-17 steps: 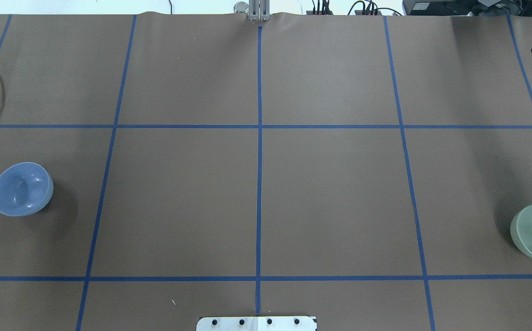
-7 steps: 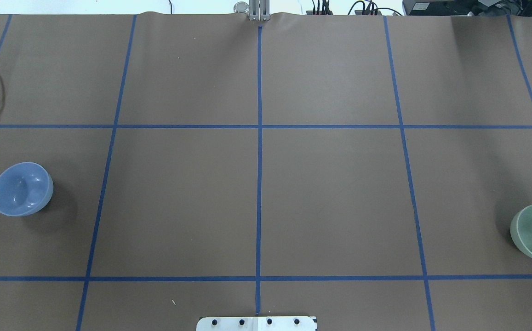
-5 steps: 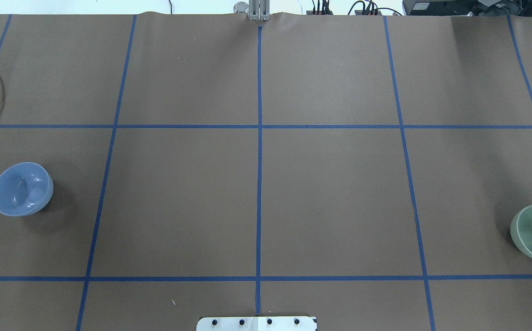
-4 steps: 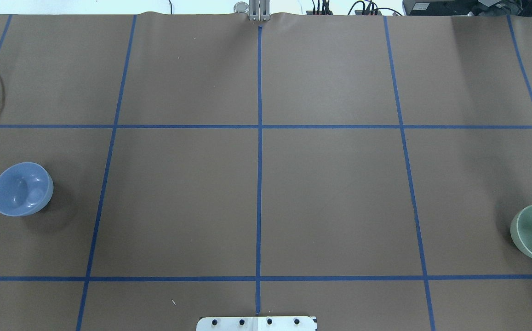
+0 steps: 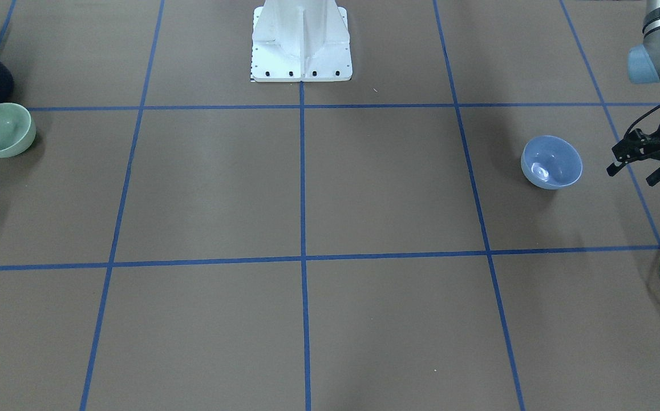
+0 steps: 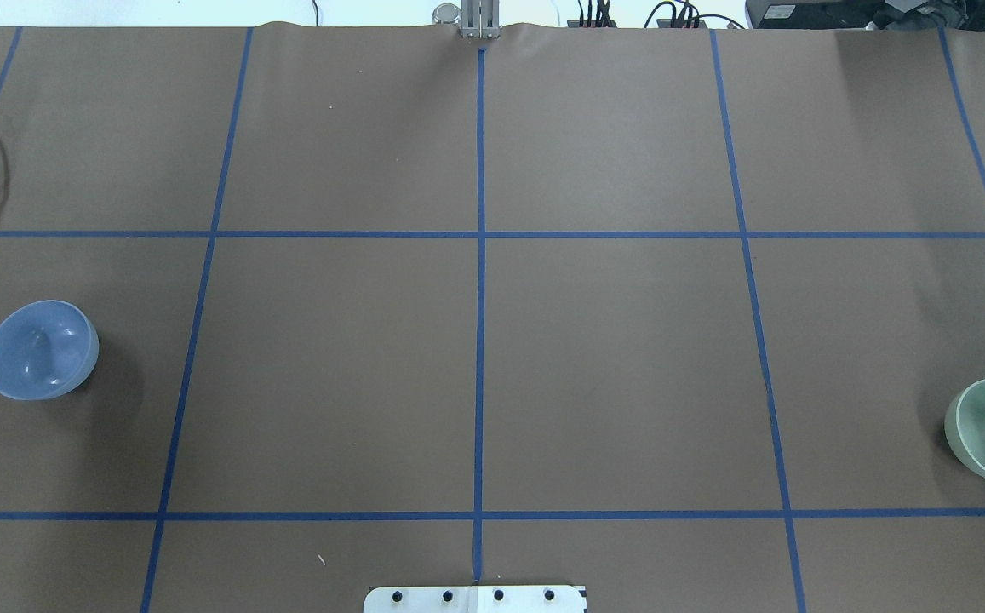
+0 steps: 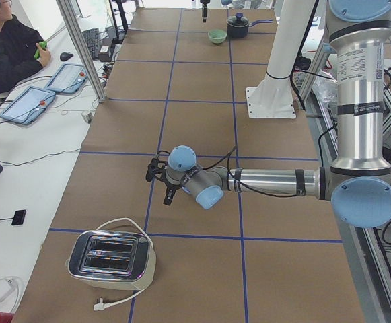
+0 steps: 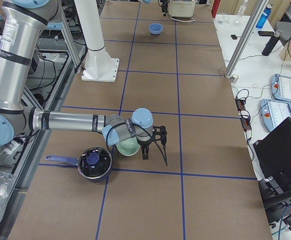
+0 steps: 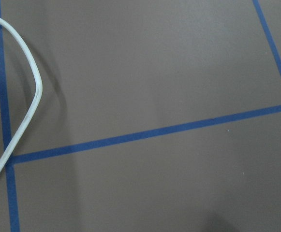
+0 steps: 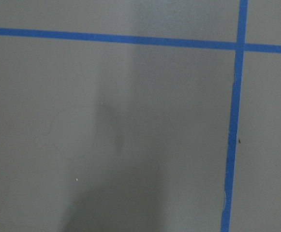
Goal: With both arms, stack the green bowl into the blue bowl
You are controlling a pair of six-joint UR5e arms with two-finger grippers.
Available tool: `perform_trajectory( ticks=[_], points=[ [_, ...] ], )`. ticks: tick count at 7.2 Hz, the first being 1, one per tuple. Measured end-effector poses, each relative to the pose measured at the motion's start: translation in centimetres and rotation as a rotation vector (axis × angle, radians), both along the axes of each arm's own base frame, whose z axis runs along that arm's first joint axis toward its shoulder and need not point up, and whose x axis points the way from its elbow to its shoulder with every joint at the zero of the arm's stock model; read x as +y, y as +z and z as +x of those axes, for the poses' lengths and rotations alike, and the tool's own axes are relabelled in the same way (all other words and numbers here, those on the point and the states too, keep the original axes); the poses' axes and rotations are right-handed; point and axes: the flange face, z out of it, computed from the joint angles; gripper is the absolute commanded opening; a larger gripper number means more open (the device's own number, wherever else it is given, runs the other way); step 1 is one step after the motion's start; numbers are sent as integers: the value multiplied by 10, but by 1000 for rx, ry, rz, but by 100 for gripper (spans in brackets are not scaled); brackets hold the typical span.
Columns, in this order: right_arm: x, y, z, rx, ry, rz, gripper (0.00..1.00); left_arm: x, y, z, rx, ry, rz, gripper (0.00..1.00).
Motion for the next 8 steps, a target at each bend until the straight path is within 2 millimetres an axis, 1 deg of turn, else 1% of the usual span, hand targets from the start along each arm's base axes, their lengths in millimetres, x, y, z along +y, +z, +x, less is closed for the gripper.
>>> perform_trajectory(
  ticks=[1, 3, 5, 7, 8],
  points=[
    [10, 5, -3, -3, -6, -3, 100, 10, 4, 17, -8, 0, -5, 97],
    [19, 9, -14, -8, -25, -19, 100, 21, 7, 44, -11, 23, -18, 97],
    [24, 13, -31, -9, -59, -45, 100, 28, 8, 61, -12, 53, -25, 97],
    [27, 28, -42, 1, -85, -69, 100, 33, 12, 73, -17, 79, -32, 97],
    [27, 33, -45, 5, -93, -72, 100, 34, 14, 76, -19, 85, -35, 97]
  ],
)
